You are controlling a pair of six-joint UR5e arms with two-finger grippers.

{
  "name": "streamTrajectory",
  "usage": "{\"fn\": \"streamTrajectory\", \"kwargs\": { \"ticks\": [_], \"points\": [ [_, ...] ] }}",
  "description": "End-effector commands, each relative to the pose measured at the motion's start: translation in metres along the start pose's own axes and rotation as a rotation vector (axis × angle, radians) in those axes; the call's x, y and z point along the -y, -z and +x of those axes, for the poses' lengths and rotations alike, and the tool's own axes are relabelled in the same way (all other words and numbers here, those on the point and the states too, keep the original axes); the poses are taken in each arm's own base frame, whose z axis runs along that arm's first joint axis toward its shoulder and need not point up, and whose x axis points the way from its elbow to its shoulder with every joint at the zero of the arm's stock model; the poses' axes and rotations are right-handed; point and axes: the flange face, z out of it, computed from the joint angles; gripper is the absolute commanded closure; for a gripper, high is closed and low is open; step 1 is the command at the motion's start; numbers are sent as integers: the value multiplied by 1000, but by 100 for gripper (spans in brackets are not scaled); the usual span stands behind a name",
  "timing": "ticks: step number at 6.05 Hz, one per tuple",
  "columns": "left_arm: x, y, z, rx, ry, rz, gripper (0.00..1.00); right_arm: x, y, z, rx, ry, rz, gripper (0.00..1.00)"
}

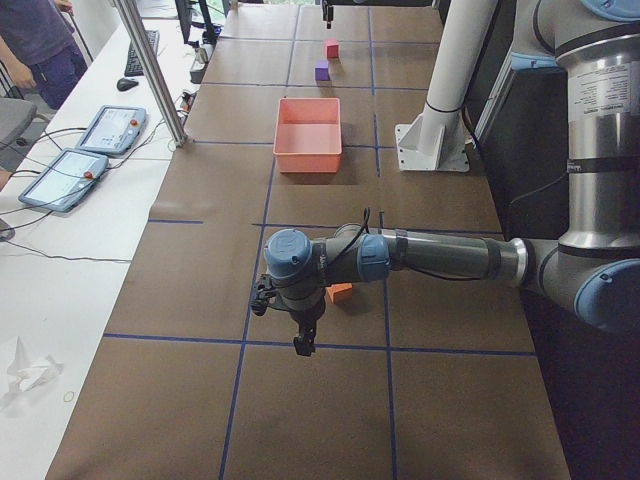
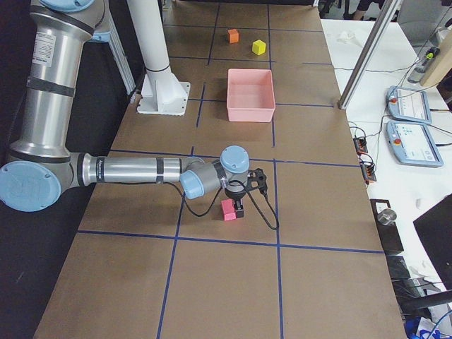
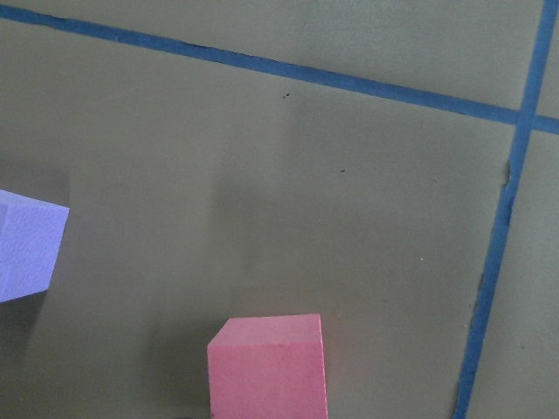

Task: Place blocks into pink bin with both arms
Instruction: 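Move the right gripper down over the red cube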

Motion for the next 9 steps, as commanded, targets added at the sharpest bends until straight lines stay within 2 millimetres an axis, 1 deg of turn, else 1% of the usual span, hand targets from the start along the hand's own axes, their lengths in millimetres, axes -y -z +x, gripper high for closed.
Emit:
{"fn": "streamTrajectory", "kwargs": {
  "ticks": [1, 2, 3, 4, 6, 7, 8, 9],
  "points": [
    [0, 0, 0, 0, 0, 0, 0, -1, -34, -13, 27, 7, 13, 0],
    [0, 0, 0, 0, 0, 0, 0, 3, -39, -20, 24, 22, 9, 0],
    [0, 0, 0, 0, 1, -1, 0, 1, -47, -22, 8, 31, -3, 0],
    [-5, -3, -2, -2, 7, -8, 0, -4, -58, -18, -2, 32, -26, 0],
    [-5, -4, -2, -2, 8, -9, 0, -13, -85, -17, -40, 50, -70, 0],
    [-5, -4, -2, -2, 9, -9, 0, -14, -90, -19, -52, 58, -77, 20],
    [-7, -5, -3, -3, 11, -11, 0, -16, -94, -22, -58, 67, -85, 52],
    [-6, -4, -3, -2, 9, -9, 0, -11, -90, -29, -50, 77, -75, 73]
  ]
}}
